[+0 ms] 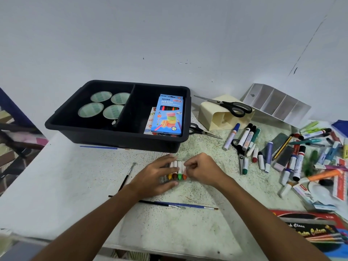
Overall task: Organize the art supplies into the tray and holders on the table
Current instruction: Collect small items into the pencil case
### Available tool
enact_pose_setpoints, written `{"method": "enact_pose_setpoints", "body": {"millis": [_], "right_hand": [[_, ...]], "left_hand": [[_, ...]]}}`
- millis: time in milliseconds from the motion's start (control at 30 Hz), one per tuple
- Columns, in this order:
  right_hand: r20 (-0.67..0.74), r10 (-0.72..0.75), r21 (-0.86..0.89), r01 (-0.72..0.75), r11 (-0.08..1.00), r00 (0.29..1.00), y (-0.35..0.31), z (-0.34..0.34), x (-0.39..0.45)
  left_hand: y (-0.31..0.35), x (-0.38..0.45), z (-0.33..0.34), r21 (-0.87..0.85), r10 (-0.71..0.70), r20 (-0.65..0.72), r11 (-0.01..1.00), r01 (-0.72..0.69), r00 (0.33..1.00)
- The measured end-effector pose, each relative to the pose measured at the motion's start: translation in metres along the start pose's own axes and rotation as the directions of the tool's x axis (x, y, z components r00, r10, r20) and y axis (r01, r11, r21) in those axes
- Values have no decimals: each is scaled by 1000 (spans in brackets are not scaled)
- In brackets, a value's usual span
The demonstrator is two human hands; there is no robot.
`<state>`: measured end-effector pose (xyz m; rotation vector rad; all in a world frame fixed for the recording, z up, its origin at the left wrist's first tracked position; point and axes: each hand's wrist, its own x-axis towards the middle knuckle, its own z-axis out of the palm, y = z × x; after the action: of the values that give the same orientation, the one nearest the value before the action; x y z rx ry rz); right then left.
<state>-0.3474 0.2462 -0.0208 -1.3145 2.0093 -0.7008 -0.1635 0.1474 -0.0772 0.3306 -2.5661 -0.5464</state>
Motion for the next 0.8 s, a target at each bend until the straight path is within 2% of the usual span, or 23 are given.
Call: {"method": "enact_pose_setpoints", "body": {"millis": [300,467,800], "right_hand": [[45,95,219,-102,970,994,0,-2,2],[49,92,208,-100,973,995,-1,-2,2],[45,58,151,-64,986,997,-4,-3,1]], "left_hand": [[6,2,-3,-32,6,1,999,-6,1000],[6,0,-5,-115,-152,-6,982,150,988],[5,2,-7,-68,-198,-50,979,194,979]]}}
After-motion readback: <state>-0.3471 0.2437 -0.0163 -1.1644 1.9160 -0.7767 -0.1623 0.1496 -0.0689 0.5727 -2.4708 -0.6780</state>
